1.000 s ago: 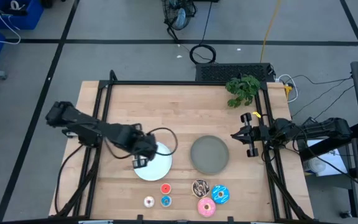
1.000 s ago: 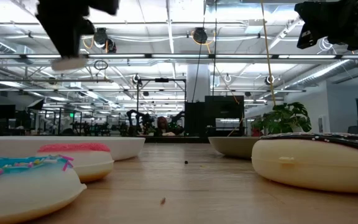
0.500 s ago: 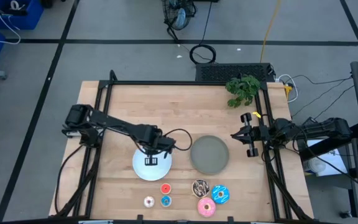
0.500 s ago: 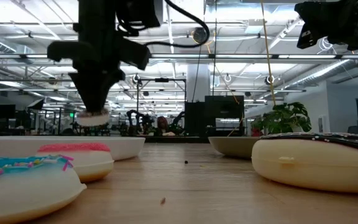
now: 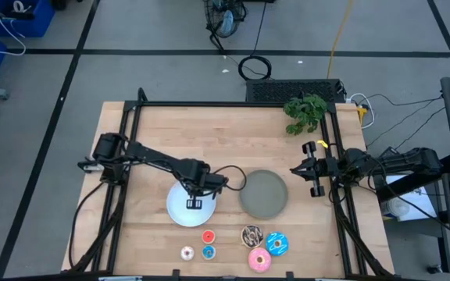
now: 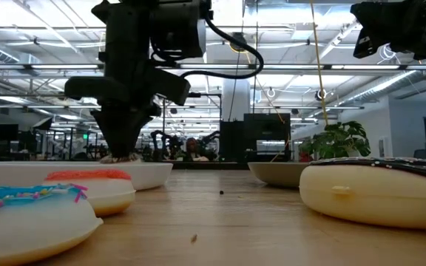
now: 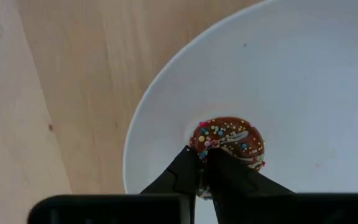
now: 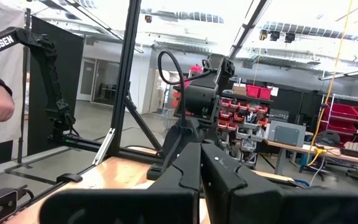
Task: Pick & Place donuts
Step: Put the mini brown donut on the white plate, then put the mini white donut on the white plate
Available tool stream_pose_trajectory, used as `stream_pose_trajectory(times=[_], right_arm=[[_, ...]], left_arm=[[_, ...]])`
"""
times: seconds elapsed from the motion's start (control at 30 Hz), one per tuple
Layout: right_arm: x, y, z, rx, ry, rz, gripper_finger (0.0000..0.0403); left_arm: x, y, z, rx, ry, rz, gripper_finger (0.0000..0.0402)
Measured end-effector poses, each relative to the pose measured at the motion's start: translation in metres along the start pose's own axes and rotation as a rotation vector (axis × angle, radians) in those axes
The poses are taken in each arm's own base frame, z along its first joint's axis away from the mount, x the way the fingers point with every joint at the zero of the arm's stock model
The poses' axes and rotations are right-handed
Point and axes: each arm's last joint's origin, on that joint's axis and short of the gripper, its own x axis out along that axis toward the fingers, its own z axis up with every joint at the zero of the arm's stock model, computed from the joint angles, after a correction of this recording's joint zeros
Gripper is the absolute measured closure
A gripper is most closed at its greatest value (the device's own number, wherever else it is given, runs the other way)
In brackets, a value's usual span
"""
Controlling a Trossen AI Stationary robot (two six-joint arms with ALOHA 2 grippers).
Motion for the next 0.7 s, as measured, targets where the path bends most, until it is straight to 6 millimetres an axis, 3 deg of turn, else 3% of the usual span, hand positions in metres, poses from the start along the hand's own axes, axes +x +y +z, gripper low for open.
stream_pose_trajectory(times=[0.17, 0.43, 0.57, 0.7], right_arm=[[0.0, 0.0, 0.0, 0.0, 0.0, 0.0, 0.0403], [0.0, 0.0, 0.0, 0.001, 0.0, 0.0, 0.0403], [0.0, 0.0, 0.0, 0.0, -0.001, 0.0, 0.0403], [0.0, 0.0, 0.0, -0.001, 0.0, 0.0, 0.0403]], left_arm=[[0.0, 0.002, -0.001, -0.039, 0.006, 0.022, 0.0319], [-0.012, 0.003, -0.006, -0.055, -0.011, 0.07, 0.0196], [-0.037, 0.003, -0.009, -0.053, -0.076, 0.063, 0.0152], [-0.07, 0.001, -0.018, -0.076, -0.125, 0.045, 0.0137]])
